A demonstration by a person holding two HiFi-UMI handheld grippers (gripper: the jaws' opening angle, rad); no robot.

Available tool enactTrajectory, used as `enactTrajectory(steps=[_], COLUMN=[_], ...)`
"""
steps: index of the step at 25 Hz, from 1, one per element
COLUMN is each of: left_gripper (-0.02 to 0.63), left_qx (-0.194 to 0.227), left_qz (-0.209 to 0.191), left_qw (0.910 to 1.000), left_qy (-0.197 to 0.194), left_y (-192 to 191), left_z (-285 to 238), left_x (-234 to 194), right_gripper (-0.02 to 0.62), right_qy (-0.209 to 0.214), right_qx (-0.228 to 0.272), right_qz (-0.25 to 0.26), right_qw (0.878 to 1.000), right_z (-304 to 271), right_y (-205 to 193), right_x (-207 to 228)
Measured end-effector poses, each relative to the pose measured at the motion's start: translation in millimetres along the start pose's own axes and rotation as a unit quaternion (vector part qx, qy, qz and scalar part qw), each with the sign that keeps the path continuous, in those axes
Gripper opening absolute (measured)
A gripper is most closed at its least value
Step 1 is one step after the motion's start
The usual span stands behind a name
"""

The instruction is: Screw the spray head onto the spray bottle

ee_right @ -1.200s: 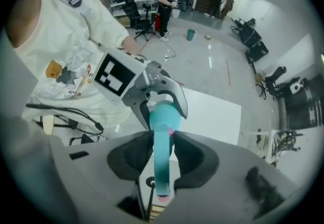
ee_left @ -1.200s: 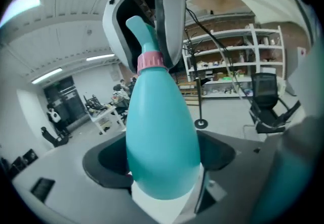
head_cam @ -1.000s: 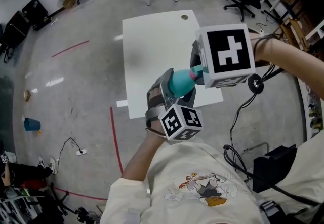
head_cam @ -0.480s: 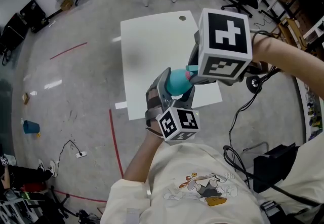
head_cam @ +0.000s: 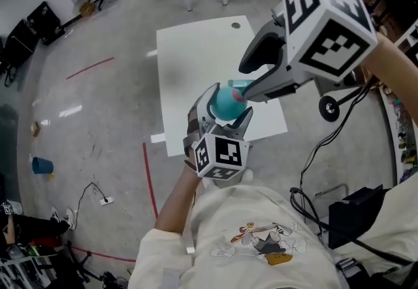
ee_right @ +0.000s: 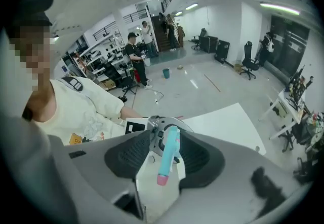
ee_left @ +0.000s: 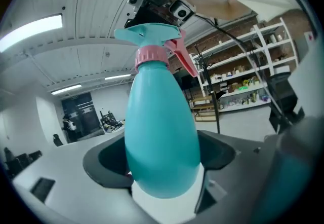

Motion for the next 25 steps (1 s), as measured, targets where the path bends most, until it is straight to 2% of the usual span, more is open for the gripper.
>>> enactTrajectory(steps=[2,4,6,8,11,14,17,21,23,25], left_gripper=[0.407,0.407,0.407,0.407,0.407,0.407,0.407,0.407,0.407,0.407], left_qx=[0.029,0.058,0.077,0.095,0.121,0.147,0.166,0.164,0.151,0.137], left_qz=[0.012,0.014,0.009,0.008,0.014,0.011,0.012,0.024,0.019,0.013], left_qw=[0.998,0.9905,0.9792,0.9647,0.9383,0.9087,0.8739,0.8233,0.8071,0.797], left_qy=[-0.056,-0.124,-0.187,-0.245,-0.323,-0.391,-0.457,-0.543,-0.571,-0.588], left_y=[0.3,2.7,6.7,11.7,18.2,25.1,31.6,33.9,30.8,28.1], left_z=[3.7,10.6,20.3,31.6,46.2,58.6,70.1,78.5,82.3,82.5], left_x=[-3.1,-3.8,-4.5,-6.6,-9.9,-7.3,0.4,7.2,10.9,16.0], right_gripper=[0.173,0.173,0.173,0.173,0.172,0.172,0.172,0.172,0.172,0.172], right_qy=[0.002,0.011,0.028,0.047,0.068,0.09,0.119,0.185,0.222,0.255], right_qx=[0.049,0.106,0.175,0.245,0.328,0.381,0.417,0.457,0.463,0.457], right_qz=[0.011,0.023,0.037,0.062,0.096,0.105,0.11,0.104,0.103,0.098], right_qw=[0.999,0.994,0.983,0.966,0.937,0.914,0.894,0.864,0.852,0.847], right_z=[12.8,23.9,34.2,41.6,39.2,20.4,-3.2,-25.6,-34.4,-41.6], right_y=[-0.9,-6.4,-14.2,-23.5,-40.3,-53.1,-58.7,-56.9,-52.1,-49.3], right_x=[3.5,7.8,10.1,10.6,10.2,3.4,-12.0,-22.9,-28.9,-34.6])
Point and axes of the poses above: the fingertips, and each gripper's own axes: z backward along the fingers, x to its right, y out of its top, the point moved 9 cm from there along z, backward along the fingers, and after that the axes turned 12 degrees about -y, right-handed, at the moved point
